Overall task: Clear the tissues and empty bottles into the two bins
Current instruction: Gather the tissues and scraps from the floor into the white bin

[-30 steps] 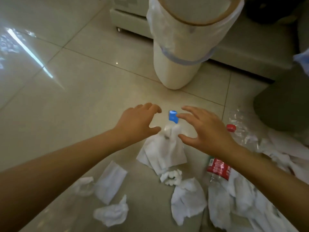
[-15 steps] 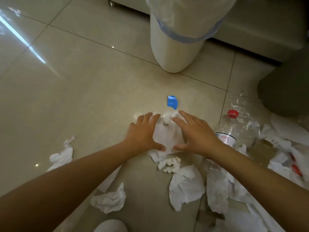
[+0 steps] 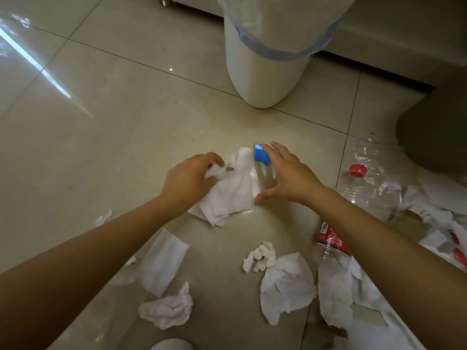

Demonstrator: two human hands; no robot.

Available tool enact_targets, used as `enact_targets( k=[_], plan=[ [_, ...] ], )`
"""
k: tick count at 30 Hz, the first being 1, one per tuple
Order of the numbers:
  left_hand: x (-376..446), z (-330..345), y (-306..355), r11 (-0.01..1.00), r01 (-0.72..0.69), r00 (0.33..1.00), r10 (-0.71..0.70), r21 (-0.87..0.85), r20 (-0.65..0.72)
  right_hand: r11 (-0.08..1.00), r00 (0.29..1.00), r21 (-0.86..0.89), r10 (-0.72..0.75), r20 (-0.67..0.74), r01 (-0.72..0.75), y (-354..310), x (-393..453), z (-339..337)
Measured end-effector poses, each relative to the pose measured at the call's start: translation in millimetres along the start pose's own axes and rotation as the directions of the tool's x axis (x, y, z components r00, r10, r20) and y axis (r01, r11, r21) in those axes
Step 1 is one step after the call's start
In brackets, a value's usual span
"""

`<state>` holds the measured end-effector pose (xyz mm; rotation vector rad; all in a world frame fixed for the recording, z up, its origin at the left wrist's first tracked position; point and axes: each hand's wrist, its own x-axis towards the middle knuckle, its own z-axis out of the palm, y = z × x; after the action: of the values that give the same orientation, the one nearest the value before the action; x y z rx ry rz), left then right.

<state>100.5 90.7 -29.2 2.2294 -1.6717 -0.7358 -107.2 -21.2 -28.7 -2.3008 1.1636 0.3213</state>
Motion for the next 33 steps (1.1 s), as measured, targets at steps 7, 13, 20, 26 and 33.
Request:
enact_targets(
  k=[7, 13, 20, 26, 33],
  plan=[
    [-2, -18, -27, 0.994, 0.104, 0.994, -0.104, -0.023, -0.024, 0.994, 1.0, -0.113, 0.01, 0.022, -0.007, -15, 29, 9],
    [-6, -13, -26, 0.995, 0.097, 0.995, -0.097, 0.002, 0.001, 0.999, 0.998, 0.014, -0.029, -0.053, 0.03, -14, 26, 25],
    [-10, -8, -9, 1.0, 0.006, 0.984, -0.003, -0.018, 0.177, 0.953, 0.97, 0.301, -0.088, 0.228, 0.016, -8, -12, 13],
    [-26, 9, 10, 0.985, -0.144, 0.907, 0.094, 0.093, 0.41, 0.967, 0.869, 0.24, -0.188, 0.458, 0.083, -5, -67, 20],
    [-38, 12, 22, 0.97, -0.208, 0.876, 0.129, 0.123, 0.464, 0.938, 0.868, 0.251, -0.322, 0.379, 0.238, -9, -86, 38]
  ],
)
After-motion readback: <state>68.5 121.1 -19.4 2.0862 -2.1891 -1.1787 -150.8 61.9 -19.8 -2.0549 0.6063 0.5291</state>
